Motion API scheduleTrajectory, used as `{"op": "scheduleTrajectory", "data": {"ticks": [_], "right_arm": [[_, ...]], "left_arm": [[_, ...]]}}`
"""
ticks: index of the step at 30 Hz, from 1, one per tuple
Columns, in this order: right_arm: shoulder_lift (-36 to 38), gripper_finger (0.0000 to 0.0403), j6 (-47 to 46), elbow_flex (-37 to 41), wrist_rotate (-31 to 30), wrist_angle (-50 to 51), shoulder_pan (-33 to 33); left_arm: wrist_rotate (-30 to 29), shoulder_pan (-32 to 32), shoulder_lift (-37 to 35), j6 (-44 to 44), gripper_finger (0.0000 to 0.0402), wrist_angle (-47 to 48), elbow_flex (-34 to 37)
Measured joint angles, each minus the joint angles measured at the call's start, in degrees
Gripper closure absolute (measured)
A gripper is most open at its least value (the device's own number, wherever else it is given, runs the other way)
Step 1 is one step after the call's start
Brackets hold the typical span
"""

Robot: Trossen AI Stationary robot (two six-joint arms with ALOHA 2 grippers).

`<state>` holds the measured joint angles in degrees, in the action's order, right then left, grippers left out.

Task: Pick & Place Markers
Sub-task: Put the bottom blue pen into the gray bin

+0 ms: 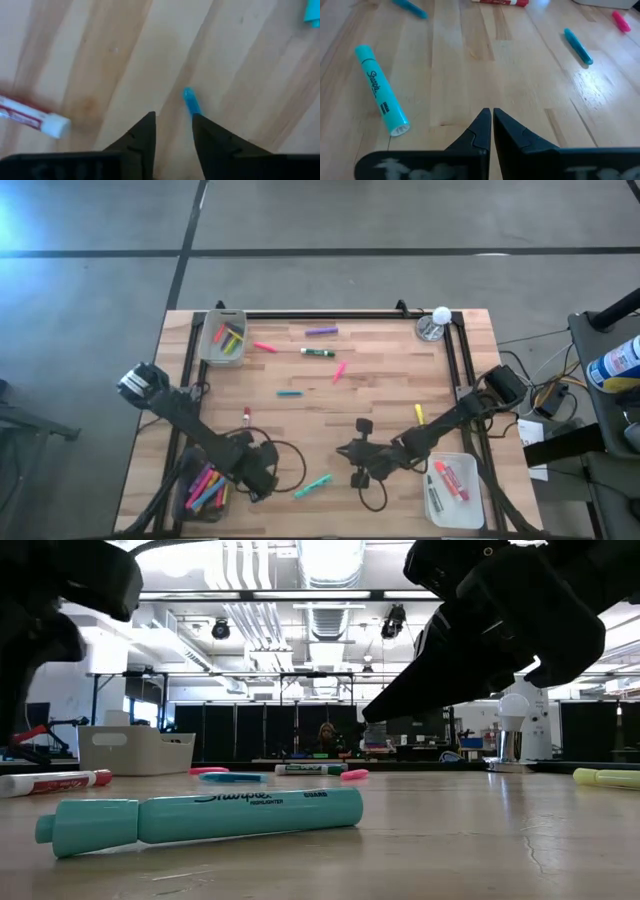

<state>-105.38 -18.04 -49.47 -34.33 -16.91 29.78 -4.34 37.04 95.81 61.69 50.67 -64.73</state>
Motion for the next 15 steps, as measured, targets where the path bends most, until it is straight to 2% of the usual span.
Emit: {"op": "scheduleTrajectory", "data": {"ticks": [7, 15], "right_arm": [[0.00, 0.0390, -0.42, 0.00, 0.01, 0.08, 0.09], [0.00, 0.0390, -0.44, 0.02, 0.02, 0.26, 0.09]], "left_arm": [[0.87, 0.52, 4.10, 5.27, 0.0264, -0.33, -4.33], [0.90, 0.52, 8.65, 4.65, 0.0264, -0.61, -4.37]]}}
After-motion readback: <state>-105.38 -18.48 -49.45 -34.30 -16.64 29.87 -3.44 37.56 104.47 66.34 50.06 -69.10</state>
